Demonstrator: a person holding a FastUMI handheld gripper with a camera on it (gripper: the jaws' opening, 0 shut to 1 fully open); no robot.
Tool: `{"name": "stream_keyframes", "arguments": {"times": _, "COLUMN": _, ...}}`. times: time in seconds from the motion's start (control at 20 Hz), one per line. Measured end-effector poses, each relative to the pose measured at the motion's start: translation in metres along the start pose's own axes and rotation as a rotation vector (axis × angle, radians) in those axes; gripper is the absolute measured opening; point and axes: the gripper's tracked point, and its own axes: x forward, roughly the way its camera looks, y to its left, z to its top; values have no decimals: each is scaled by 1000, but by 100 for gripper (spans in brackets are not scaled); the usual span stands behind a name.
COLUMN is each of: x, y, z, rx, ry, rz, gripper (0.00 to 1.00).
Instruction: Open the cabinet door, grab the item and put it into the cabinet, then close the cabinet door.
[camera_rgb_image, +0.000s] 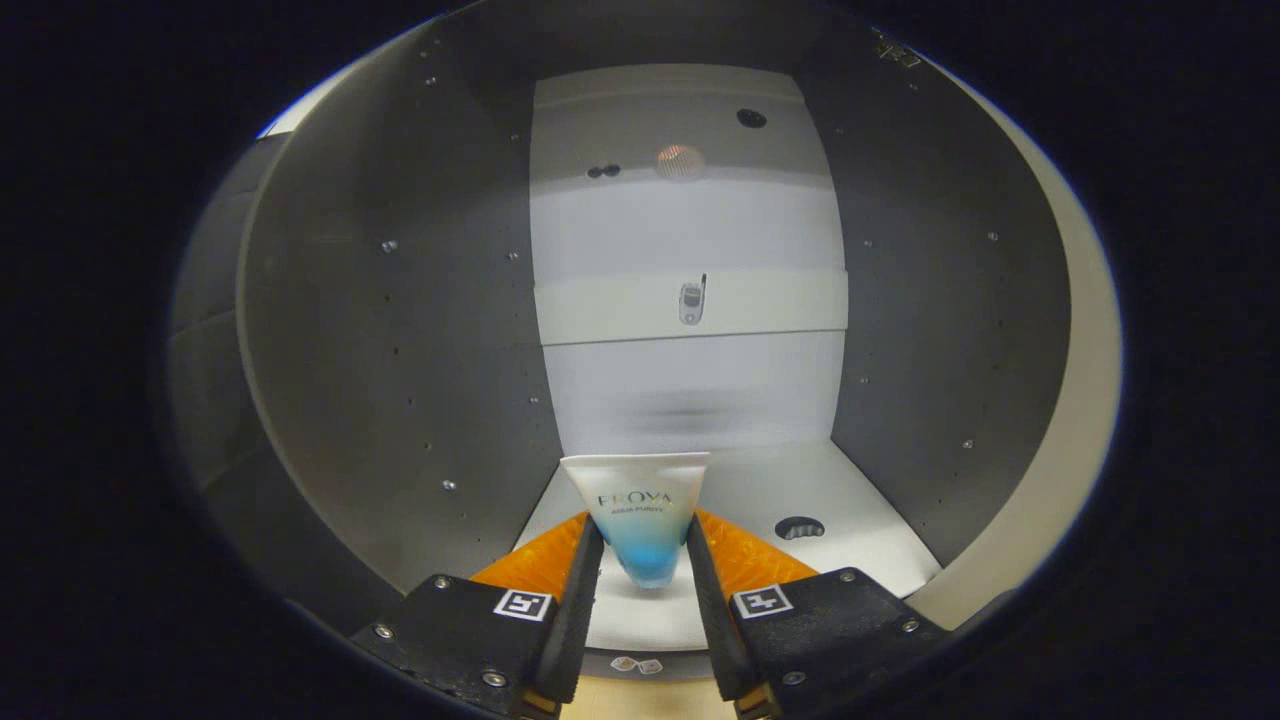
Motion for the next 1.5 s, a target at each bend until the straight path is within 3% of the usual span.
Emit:
{"name": "stream_keyframes", "arguments": {"times": 0.55, "x": 12, "y": -12, "z": -25, "rx": -9, "ry": 65, "rz": -72, "gripper": 56}}
{"name": "stream_keyframes", "arguments": {"times": 0.65, "x": 7, "y": -13, "z": -20, "rx": -1, "ry": 48, "rz": -75, "gripper": 66}}
{"name": "stream_keyframes", "arguments": {"times": 0.7, "x": 3, "y": -13, "z": -15, "rx": 4, "ry": 31, "rz": -73, "gripper": 82}}
{"name": "stream_keyframes", "arguments": {"times": 0.75, "x": -1, "y": -11, "z": -12, "rx": 5, "ry": 21, "rz": -66, "gripper": 88}}
{"name": "stream_keyframes", "arguments": {"times": 0.8, "x": -8, "y": -10, "z": -8, "rx": 1, "ry": 9, "rz": -60, "gripper": 94}}
{"name": "stream_keyframes", "arguments": {"times": 1.5, "x": -204, "y": -16, "z": 50, "rx": -30, "ry": -317, "rz": 52, "gripper": 94}}
